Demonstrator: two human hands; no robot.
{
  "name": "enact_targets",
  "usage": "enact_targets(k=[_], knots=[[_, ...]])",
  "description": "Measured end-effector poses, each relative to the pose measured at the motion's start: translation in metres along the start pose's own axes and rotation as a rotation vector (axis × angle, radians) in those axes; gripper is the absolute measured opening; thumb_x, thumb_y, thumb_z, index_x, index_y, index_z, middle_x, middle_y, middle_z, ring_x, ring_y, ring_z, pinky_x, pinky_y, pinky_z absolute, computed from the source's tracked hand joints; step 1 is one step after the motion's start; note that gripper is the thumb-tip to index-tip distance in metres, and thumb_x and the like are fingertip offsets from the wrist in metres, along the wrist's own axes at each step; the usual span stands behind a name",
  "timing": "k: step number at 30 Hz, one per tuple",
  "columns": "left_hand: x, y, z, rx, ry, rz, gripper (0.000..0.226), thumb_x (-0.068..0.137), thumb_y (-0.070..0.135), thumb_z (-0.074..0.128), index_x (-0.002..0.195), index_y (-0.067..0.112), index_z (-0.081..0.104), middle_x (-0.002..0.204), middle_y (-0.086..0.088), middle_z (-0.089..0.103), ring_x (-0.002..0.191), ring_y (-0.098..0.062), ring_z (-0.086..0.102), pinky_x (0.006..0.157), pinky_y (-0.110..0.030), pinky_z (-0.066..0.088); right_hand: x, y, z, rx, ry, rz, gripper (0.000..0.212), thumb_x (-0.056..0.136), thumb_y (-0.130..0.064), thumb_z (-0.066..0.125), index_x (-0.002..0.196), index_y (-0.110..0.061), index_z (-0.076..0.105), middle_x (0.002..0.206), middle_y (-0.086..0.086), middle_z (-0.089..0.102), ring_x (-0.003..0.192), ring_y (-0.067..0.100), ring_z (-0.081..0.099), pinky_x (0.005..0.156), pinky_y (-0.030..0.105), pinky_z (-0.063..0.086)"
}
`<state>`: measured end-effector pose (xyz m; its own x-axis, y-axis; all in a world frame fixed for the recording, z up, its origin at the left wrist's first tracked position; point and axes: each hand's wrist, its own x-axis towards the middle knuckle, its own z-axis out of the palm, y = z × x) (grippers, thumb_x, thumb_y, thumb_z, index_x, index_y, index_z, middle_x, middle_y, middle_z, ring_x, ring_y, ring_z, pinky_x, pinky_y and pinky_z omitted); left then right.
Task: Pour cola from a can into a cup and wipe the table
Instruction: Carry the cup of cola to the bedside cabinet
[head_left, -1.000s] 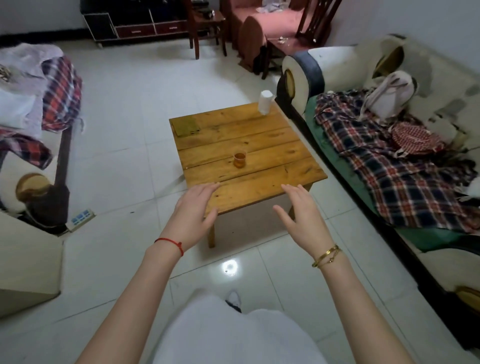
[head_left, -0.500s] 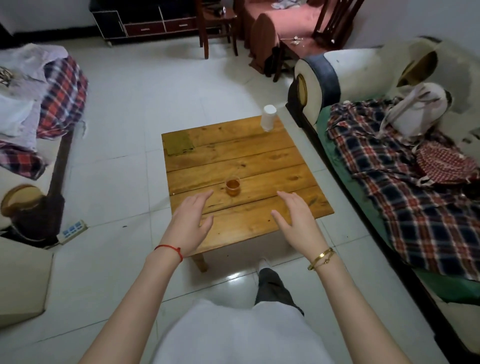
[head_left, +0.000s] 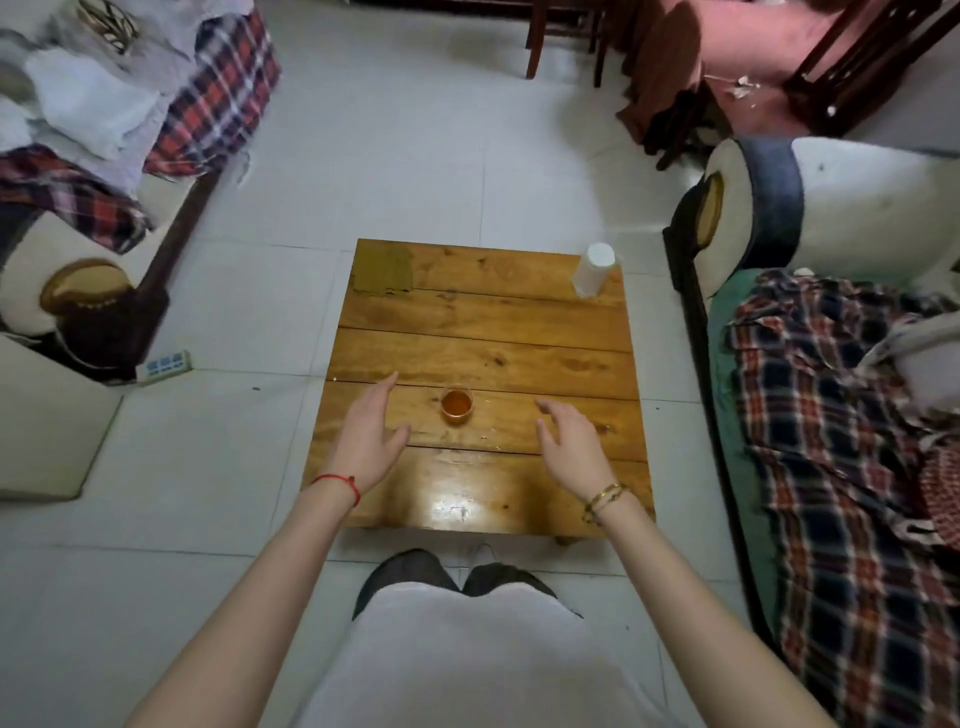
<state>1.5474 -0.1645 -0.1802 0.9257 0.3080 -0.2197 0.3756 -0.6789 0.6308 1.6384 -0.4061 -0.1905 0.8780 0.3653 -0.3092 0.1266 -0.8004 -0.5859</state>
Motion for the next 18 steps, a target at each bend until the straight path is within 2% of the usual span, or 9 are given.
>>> enact_targets(k=[5, 8, 10, 12, 13, 15, 18], knots=[[0.042, -0.008, 0.030, -0.023, -0.035, -0.115, 0.074, 0.089, 0.018, 0.068, 0.151, 0.012, 0.029, 0.153, -0.010, 0.038, 0.141, -0.025, 0.036, 0.117, -0.042, 0.032, 0.058, 0.021, 0.016, -0.017, -0.129, 0.059, 0.038, 0.100, -0.010, 0.037, 0.136, -0.006, 0.051, 0.136, 0.012, 0.056, 0.128, 0.025, 0.049, 0.107, 0.028, 0.035], [0.067, -0.020, 0.053, -0.050, -0.076, -0.172, 0.076, 0.086, 0.015, 0.071, 0.151, 0.010, 0.030, 0.153, -0.012, 0.038, 0.141, -0.027, 0.036, 0.116, -0.041, 0.033, 0.092, 0.036, 0.033, 0.044, -0.186, 0.141, 0.037, 0.100, -0.009, 0.038, 0.133, -0.005, 0.054, 0.131, 0.013, 0.060, 0.120, 0.027, 0.056, 0.097, 0.025, 0.041], [0.083, -0.030, 0.069, -0.042, -0.098, -0.193, 0.078, 0.084, 0.014, 0.073, 0.150, 0.009, 0.031, 0.152, -0.012, 0.039, 0.140, -0.027, 0.036, 0.116, -0.040, 0.032, 0.113, 0.045, 0.049, 0.105, -0.212, 0.223, 0.036, 0.100, -0.011, 0.039, 0.132, -0.007, 0.055, 0.118, 0.011, 0.066, 0.091, 0.021, 0.064, 0.074, 0.021, 0.046], [0.100, -0.044, 0.090, -0.037, -0.121, -0.212, 0.081, 0.083, 0.014, 0.074, 0.150, 0.009, 0.030, 0.153, -0.011, 0.038, 0.140, -0.027, 0.036, 0.117, -0.040, 0.031, 0.132, 0.055, 0.068, 0.169, -0.223, 0.287, 0.035, 0.101, -0.014, 0.040, 0.131, -0.011, 0.056, 0.095, 0.005, 0.066, 0.060, 0.009, 0.052, 0.052, 0.019, 0.039], [0.108, -0.052, 0.102, -0.039, -0.130, -0.223, 0.083, 0.082, 0.015, 0.075, 0.151, 0.010, 0.029, 0.153, -0.011, 0.038, 0.140, -0.027, 0.037, 0.116, -0.040, 0.032, 0.142, 0.061, 0.079, 0.203, -0.217, 0.315, 0.034, 0.101, -0.015, 0.041, 0.130, -0.013, 0.057, 0.090, 0.002, 0.064, 0.055, 0.007, 0.047, 0.047, 0.018, 0.035], [0.125, -0.069, 0.126, -0.046, -0.138, -0.255, 0.088, 0.079, 0.015, 0.078, 0.151, 0.012, 0.027, 0.152, -0.010, 0.038, 0.138, -0.027, 0.038, 0.115, -0.041, 0.034, 0.163, 0.072, 0.101, 0.252, -0.205, 0.355, 0.032, 0.100, -0.017, 0.043, 0.128, -0.015, 0.059, 0.096, 0.003, 0.067, 0.055, 0.004, 0.045, 0.048, 0.017, 0.033], [0.148, -0.092, 0.162, -0.062, -0.137, -0.283, 0.094, 0.076, 0.018, 0.080, 0.152, 0.014, 0.025, 0.153, -0.007, 0.036, 0.139, -0.024, 0.038, 0.116, -0.042, 0.034, 0.188, 0.087, 0.134, 0.292, -0.221, 0.364, 0.032, 0.099, -0.018, 0.045, 0.127, -0.013, 0.060, 0.115, 0.009, 0.067, 0.062, 0.004, 0.048, 0.055, 0.019, 0.039]])
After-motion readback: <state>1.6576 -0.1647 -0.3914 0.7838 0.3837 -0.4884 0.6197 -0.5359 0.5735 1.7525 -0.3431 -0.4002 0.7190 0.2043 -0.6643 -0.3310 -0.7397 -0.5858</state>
